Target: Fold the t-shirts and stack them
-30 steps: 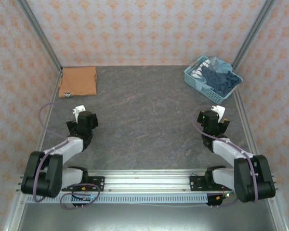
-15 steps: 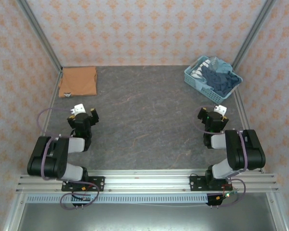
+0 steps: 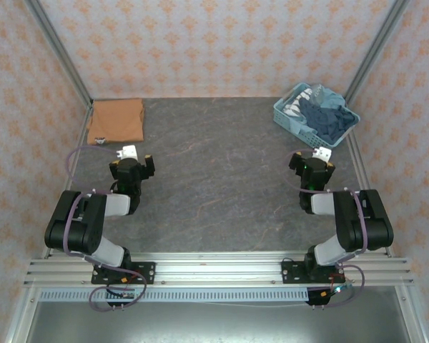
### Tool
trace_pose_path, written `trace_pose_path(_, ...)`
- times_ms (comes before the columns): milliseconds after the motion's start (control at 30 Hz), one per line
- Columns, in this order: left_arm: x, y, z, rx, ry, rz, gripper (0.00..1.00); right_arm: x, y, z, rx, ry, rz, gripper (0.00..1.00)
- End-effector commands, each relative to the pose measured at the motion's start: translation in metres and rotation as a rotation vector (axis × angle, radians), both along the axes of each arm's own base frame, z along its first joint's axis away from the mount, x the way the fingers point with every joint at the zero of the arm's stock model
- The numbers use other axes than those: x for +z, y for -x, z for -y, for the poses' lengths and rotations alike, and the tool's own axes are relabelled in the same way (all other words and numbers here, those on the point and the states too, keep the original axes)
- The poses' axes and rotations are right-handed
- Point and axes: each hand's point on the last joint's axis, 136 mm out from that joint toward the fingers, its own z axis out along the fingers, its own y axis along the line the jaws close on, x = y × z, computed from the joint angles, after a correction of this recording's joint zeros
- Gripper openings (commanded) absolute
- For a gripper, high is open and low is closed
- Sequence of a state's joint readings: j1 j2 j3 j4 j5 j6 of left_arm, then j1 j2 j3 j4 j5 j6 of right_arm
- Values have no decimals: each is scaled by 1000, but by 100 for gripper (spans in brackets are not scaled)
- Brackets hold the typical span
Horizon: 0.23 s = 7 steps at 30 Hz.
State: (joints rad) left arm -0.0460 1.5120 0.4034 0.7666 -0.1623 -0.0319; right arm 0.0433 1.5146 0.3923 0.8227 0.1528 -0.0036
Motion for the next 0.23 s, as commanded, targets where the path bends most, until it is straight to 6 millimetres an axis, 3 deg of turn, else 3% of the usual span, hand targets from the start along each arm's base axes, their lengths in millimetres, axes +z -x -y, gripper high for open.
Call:
trace_pose_path(0,10,-4,2,-9,-22,16,100,-1,0,1,-4,23,-13,99)
trace_pose_path(200,9,-4,2,-9,-21,14,100,-2,-2,-2,12,22,-19,99)
